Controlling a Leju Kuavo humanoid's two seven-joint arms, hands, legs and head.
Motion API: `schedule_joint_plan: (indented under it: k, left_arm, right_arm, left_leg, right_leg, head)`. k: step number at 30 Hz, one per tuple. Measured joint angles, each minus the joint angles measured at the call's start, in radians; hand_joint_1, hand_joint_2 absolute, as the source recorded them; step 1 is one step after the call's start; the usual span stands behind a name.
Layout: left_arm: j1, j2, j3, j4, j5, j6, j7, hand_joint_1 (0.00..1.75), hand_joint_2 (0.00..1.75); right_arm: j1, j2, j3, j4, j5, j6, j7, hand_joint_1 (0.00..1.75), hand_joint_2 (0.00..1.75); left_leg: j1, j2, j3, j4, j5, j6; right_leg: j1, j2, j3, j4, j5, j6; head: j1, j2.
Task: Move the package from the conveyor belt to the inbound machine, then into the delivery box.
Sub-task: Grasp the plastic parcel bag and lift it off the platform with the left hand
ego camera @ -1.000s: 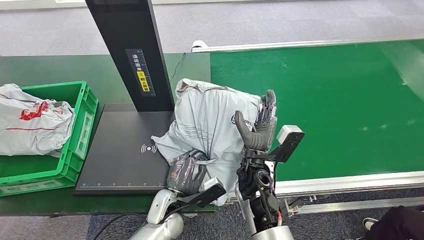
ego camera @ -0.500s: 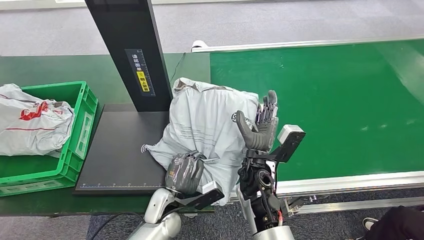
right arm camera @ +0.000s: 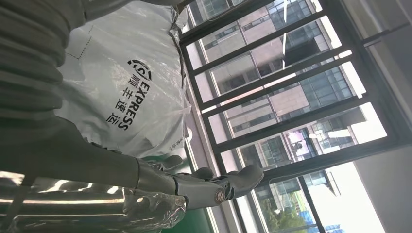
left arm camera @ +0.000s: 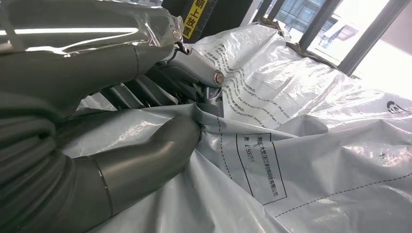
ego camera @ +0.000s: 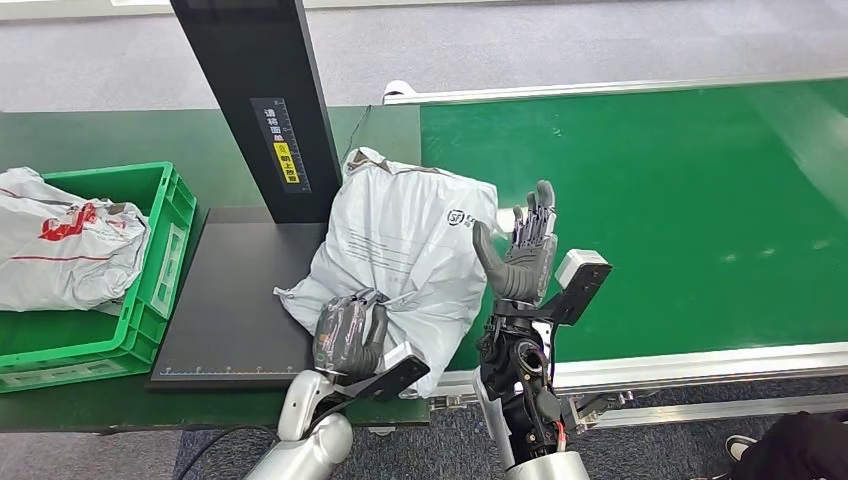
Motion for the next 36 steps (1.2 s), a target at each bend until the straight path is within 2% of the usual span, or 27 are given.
schedule_joint_plan:
  k: [9,12,15,18,21,25,29,33,36]
  left_arm:
    - [0.003,0.0,0.008,-0.007,-0.003,0.0,-0.004,1.75,1.75]
    - [0.018,0.0,0.032,-0.05,-0.029,0.0,-0.057,1.75,1.75]
    - [0.06,0.001,0.093,-0.197,-0.043,0.0,-0.148,1.75,1.75]
    - [0.121,0.002,0.149,-0.389,-0.041,0.001,-0.2,1.75,1.75]
    - [0.188,0.002,0.189,-0.612,-0.04,0.002,-0.22,1.75,1.75]
    - [0.24,0.001,0.238,-0.824,-0.004,0.002,-0.244,1.75,1.75]
    - [0.251,-0.007,0.39,-1.127,0.081,0.002,-0.268,1.75,1.75]
    - [0.26,-0.015,0.465,-1.276,0.067,0.001,-0.272,1.75,1.75]
    - [0.258,-0.017,0.495,-1.322,0.045,0.001,-0.272,1.75,1.75]
  right_arm:
    - [0.0,0.0,0.0,0.0,0.0,0.0,0.0,0.0,1.75]
    - [0.0,0.0,0.0,0.0,0.001,0.0,-0.001,0.0,1.75]
    - [0.003,0.0,-0.002,0.0,0.0,0.0,-0.008,0.0,1.75]
    - [0.008,-0.002,-0.006,0.0,-0.004,-0.007,-0.017,0.0,1.75]
    - [0.018,-0.005,-0.012,0.0,-0.012,-0.013,-0.019,0.0,1.75]
    - [0.027,-0.008,-0.016,-0.002,-0.017,-0.015,-0.021,0.0,1.75]
    - [0.052,-0.011,-0.024,-0.022,-0.018,-0.014,-0.019,0.0,1.75]
    - [0.058,-0.011,-0.029,-0.036,-0.014,-0.01,-0.014,0.0,1.75]
    - [0.061,-0.01,-0.034,-0.045,-0.009,-0.009,-0.009,0.0,1.75]
  left_leg:
    - [0.0,0.0,0.0,0.0,0.0,0.0]
    - [0.0,0.0,0.0,0.0,0.0,0.0]
    - [0.0,0.0,-0.001,0.0,0.0,0.0]
    - [0.0,0.0,-0.001,0.0,0.0,0.0]
    - [0.0,0.001,-0.001,0.0,0.0,0.0]
    - [0.001,0.001,-0.002,0.0,0.0,0.0]
    - [0.001,0.001,-0.001,0.0,0.0,0.0]
    - [0.001,0.001,-0.001,0.0,0.0,0.0]
    - [0.001,0.001,-0.001,0.0,0.0,0.0]
  right_leg:
    - [0.0,0.0,0.0,0.0,0.0,0.0]
    - [0.0,0.0,0.0,0.0,0.0,0.0]
    - [0.0,0.0,-0.001,0.0,0.0,0.0]
    - [0.0,0.0,-0.001,0.0,0.0,0.0]
    - [0.0,0.0,-0.001,0.0,0.0,0.0]
    - [0.0,0.0,-0.001,0.0,0.0,0.0]
    - [0.0,0.001,-0.001,0.0,0.0,0.0]
    - [0.001,0.001,-0.001,0.0,0.0,0.0]
    - [0.0,0.0,-0.001,0.0,0.0,0.0]
  head:
    - [0.0,0.0]
    - [0.0,0.0]
    - [0.0,0.0]
    - [0.0,0.0]
    - [0.0,0.0]
    - [0.0,0.0]
    - [0.0,0.0]
    - [0.0,0.0]
    - [0.001,0.0]
